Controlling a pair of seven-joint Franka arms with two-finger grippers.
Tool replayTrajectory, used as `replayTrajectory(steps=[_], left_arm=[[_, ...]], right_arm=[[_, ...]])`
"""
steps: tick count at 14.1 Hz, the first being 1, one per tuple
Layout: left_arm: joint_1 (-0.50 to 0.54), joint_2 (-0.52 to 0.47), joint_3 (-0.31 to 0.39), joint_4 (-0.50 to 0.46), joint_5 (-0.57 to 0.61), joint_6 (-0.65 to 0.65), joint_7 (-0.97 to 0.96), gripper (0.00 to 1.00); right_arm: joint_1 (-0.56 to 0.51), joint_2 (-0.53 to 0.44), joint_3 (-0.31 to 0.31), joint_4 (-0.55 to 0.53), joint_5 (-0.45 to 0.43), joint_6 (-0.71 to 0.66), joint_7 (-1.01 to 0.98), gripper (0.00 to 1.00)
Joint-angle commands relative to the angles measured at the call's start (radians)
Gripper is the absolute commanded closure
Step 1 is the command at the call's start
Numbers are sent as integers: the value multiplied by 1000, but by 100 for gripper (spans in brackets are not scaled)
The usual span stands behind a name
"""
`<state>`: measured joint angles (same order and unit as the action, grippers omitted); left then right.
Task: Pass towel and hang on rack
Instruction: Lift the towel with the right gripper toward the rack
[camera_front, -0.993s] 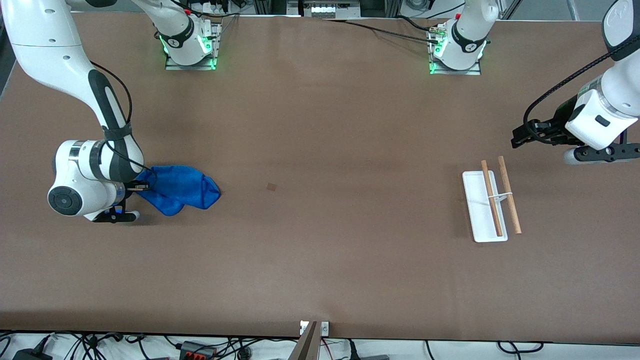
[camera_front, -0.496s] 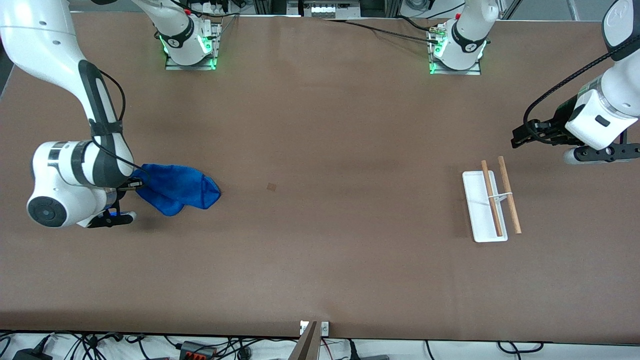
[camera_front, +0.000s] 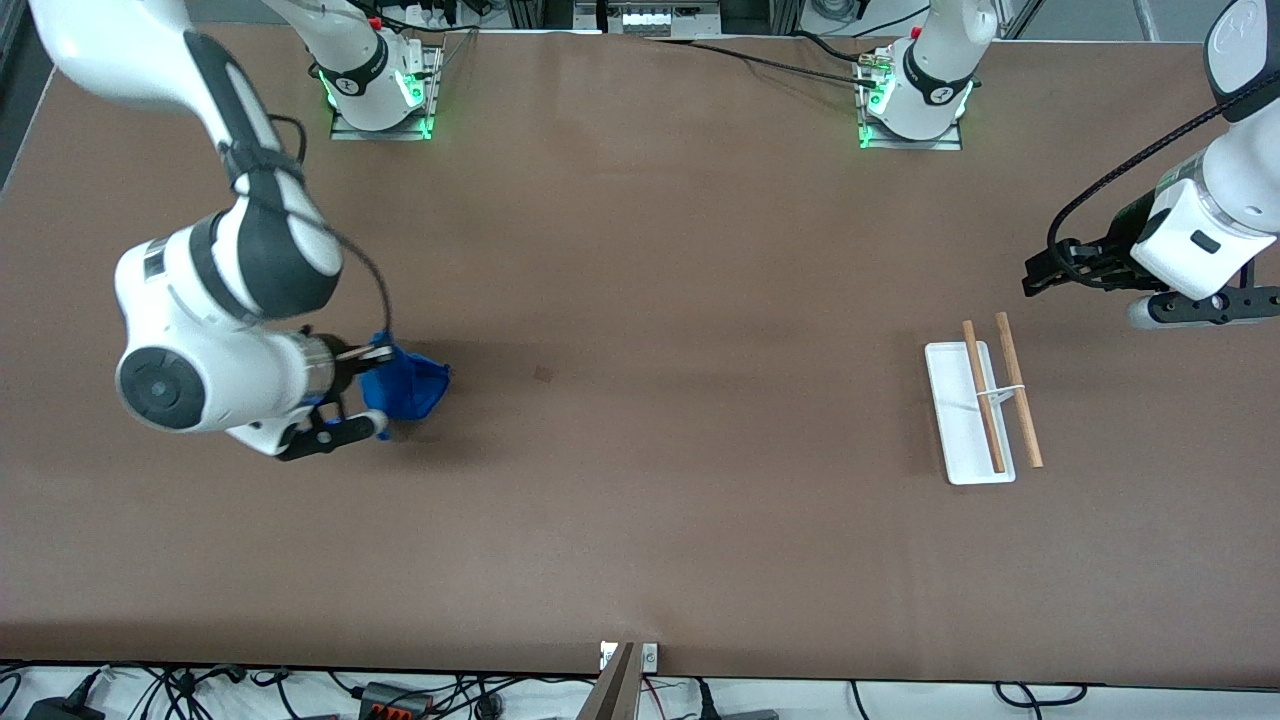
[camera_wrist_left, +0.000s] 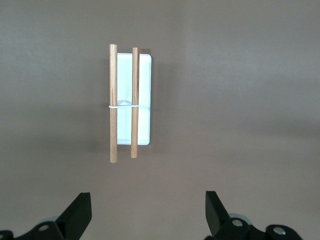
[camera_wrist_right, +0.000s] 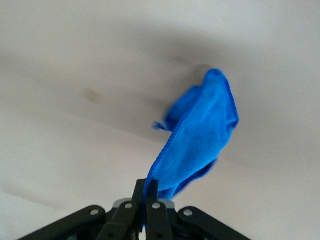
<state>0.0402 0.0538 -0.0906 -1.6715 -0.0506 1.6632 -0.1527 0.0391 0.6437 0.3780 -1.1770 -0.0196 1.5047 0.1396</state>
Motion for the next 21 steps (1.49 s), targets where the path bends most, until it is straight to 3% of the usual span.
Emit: replayTrajectory(steps=[1, 4, 5, 13, 16, 19, 21], left_arm=[[9, 14, -1, 32, -21, -25, 22, 0], [9, 14, -1, 32, -21, -28, 22, 0], [9, 14, -1, 32, -21, -34, 22, 0], [41, 61, -3, 30, -46, -46, 76, 0], [40, 173, -1, 30, -205, -40, 455, 0], [21, 224, -32, 13, -207, -30, 554, 0], [20, 251, -58, -16, -209, 56, 771, 0]], right_arm=[[60, 14, 125, 88, 18, 50, 222, 100], [82, 13, 325, 96, 24, 263, 455, 100], [91, 16, 367, 96, 24, 348, 533, 100], [280, 16, 372, 88, 81, 755, 699, 100], [312, 22, 372, 83, 87, 847, 726, 100], [315, 24, 372, 82, 84, 848, 721, 100], [320, 24, 372, 82, 78, 848, 710, 100]])
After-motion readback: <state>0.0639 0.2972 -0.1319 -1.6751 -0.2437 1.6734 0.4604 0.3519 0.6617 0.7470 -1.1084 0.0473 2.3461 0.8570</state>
